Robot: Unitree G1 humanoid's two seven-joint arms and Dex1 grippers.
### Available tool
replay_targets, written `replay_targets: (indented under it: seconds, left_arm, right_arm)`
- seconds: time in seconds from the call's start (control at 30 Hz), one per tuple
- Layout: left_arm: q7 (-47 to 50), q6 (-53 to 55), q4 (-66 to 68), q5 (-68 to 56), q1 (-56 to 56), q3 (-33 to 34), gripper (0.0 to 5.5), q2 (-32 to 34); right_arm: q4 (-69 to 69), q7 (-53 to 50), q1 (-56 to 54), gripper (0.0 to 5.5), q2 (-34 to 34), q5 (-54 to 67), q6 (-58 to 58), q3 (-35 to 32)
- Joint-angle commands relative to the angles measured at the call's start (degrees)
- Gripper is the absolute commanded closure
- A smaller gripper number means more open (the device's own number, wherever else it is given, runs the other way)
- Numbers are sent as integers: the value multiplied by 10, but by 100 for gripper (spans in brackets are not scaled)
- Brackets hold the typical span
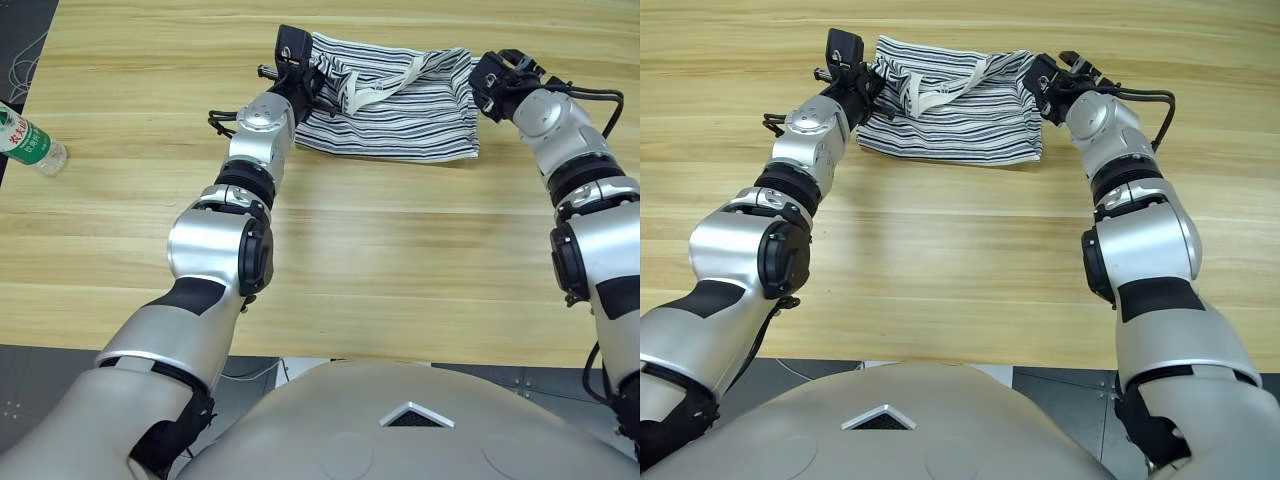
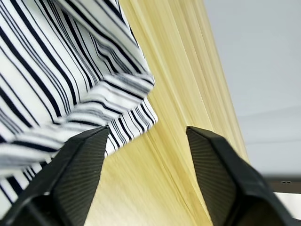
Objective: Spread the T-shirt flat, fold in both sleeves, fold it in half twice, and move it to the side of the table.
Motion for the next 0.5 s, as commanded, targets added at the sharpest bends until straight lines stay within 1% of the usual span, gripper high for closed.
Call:
replay_targets:
  seconds: [0.03,0.07,0.1,0.2,0.3,0.4,0.43,0.5]
  left_arm:
    - [12,12,6,9,-16,1,438,0]
    - [18,14,6,8,-16,3,438,0]
    - [23,15,6,7,-16,5,438,1]
    - [29,17,6,6,-17,8,438,3]
    - [32,18,6,5,-17,10,438,4]
    - [34,18,6,6,-16,12,438,5]
    - [34,18,6,6,-15,13,438,5]
    - [34,17,6,7,-12,13,438,4]
  right_arm:
    - [-25,69,-9,172,30,33,-79,-16]
    - [-35,105,0,153,39,44,-112,-18]
    - [-43,136,8,153,47,50,-135,-17]
    - [-43,184,20,153,57,42,-140,-3]
    - [-30,184,22,153,60,24,-89,7]
    - [-11,161,24,153,67,17,2,10]
    - [-8,156,26,153,70,19,24,7]
    - [-8,162,27,153,76,48,55,-21]
